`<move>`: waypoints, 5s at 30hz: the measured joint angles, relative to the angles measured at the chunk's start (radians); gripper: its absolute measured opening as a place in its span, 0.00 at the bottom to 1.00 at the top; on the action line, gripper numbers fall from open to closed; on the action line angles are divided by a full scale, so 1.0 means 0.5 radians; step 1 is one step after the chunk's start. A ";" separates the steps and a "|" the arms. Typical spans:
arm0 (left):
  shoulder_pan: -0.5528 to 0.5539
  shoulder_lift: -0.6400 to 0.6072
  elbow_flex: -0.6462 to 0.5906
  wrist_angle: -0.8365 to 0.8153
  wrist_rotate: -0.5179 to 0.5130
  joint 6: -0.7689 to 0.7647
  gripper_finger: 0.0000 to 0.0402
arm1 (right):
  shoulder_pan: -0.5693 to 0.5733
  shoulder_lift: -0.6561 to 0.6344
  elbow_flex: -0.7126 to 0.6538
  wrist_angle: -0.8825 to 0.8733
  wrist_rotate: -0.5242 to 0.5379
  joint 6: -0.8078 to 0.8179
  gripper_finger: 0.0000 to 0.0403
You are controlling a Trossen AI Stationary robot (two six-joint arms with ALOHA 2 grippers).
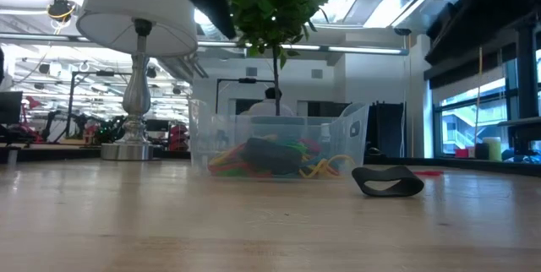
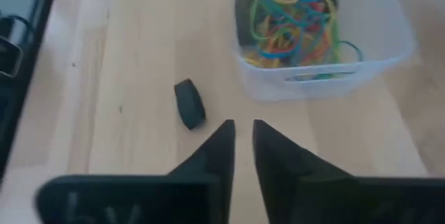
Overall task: Pick and place rubber bands into bin
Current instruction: Put the black rubber band into the transparent container, then put the red rubber band into the transparent container
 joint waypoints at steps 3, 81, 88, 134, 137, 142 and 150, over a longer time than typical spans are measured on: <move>-0.022 -0.237 -0.322 0.292 0.042 -0.004 0.02 | 0.024 0.164 0.071 0.036 -0.003 -0.043 0.08; 0.160 -2.687 -2.537 1.819 0.476 0.337 0.01 | -0.800 1.929 2.292 -1.714 -0.562 0.143 0.03; 0.396 -2.983 -2.651 1.827 0.697 0.332 0.01 | -0.800 1.925 2.292 -1.723 -0.561 0.154 0.16; 0.574 -3.202 -2.815 1.880 0.873 0.187 0.01 | -0.783 0.771 1.533 -1.483 -0.236 -0.300 0.15; 0.574 -3.202 -2.815 1.880 0.873 0.187 0.01 | -0.816 0.513 1.205 -1.305 -0.217 -0.242 0.15; 0.574 -3.202 -2.815 1.881 0.874 0.187 0.01 | -0.901 0.176 0.730 -1.077 -0.216 -0.127 0.15; 0.574 -3.202 -2.815 1.881 0.874 0.187 0.02 | -1.034 -0.089 0.199 -0.744 -0.220 -0.095 0.15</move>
